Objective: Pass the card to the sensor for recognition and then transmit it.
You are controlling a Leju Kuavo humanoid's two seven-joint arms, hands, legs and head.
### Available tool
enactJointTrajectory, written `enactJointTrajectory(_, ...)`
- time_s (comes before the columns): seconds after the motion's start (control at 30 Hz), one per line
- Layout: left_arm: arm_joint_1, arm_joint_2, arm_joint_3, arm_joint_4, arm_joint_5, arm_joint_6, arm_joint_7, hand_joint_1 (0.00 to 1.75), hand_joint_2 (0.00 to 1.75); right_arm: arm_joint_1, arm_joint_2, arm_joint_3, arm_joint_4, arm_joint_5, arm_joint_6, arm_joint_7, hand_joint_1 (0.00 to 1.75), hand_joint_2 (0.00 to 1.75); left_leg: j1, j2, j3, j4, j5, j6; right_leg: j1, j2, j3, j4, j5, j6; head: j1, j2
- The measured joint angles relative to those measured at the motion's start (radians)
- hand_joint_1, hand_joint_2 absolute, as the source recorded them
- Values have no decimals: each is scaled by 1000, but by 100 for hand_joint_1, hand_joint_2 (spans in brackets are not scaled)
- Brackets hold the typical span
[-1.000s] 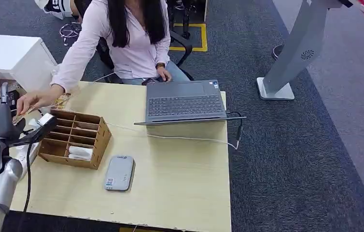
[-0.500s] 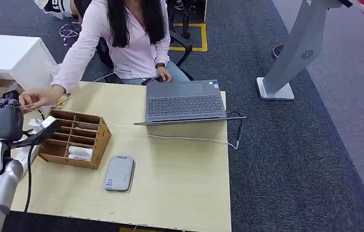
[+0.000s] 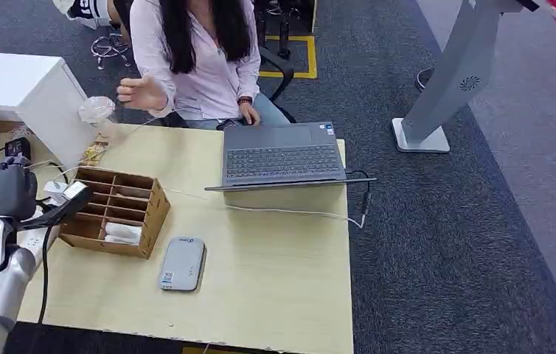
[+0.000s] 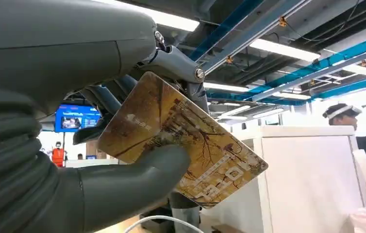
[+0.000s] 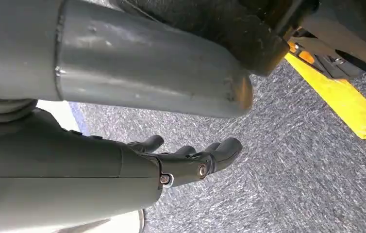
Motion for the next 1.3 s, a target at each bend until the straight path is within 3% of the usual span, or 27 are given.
enactJointTrajectory(0.13,37,-21,-3,-53,16,-13,-48,175,175,0,0,0,1,0,-1,-1,0,0,0,0,0,0,0,0,0,0,0,0,0,0,0,0)
enactJointTrajectory(0.27,120,-92,-53,-192,-17,-57,-43,175,175,0,1,0,1,-3,-5,1,0,0,-1,-1,0,1,0,0,-1,-1,0,-1,0,0,1,0)
enactJointTrajectory(0.53,132,-100,-64,-212,-21,-64,-40,175,175,0,1,0,1,-3,-6,1,0,0,-1,-1,-1,1,0,0,-1,-1,0,-1,0,0,0,0)
enactJointTrajectory(0.6,184,-137,-135,-311,-25,-97,-10,175,175,0,2,0,1,-5,-13,-1,0,0,-1,0,-1,1,0,0,-1,-1,0,-1,0,0,1,0)
enactJointTrajectory(0.67,268,-186,-288,-493,-20,-130,18,175,175,0,6,-2,1,-6,-21,-2,0,0,-1,0,-1,1,0,0,-1,-1,-2,0,0,1,0,0)
enactJointTrajectory(0.7,276,-188,-303,-513,-20,-134,19,175,175,1,6,-3,1,-6,-21,1,0,0,-1,0,-1,1,0,0,-1,-1,-2,0,0,1,0,0)
enactJointTrajectory(0.83,298,-195,-332,-555,-6,-158,26,175,175,1,6,-7,1,-8,-23,1,0,0,0,0,-1,1,0,0,-1,-1,-2,0,0,1,0,0)
enactJointTrajectory(1.07,380,-217,-377,-565,15,-334,76,175,175,1,10,-28,1,-29,-35,0,0,0,-1,0,-2,1,0,0,-1,0,-2,0,0,1,1,0)
enactJointTrajectory(1.3,448,-221,-422,-566,52,-396,94,175,175,2,13,-40,1,-34,-41,-3,0,0,-1,0,-2,1,0,0,-1,-1,-2,0,0,1,0,0)
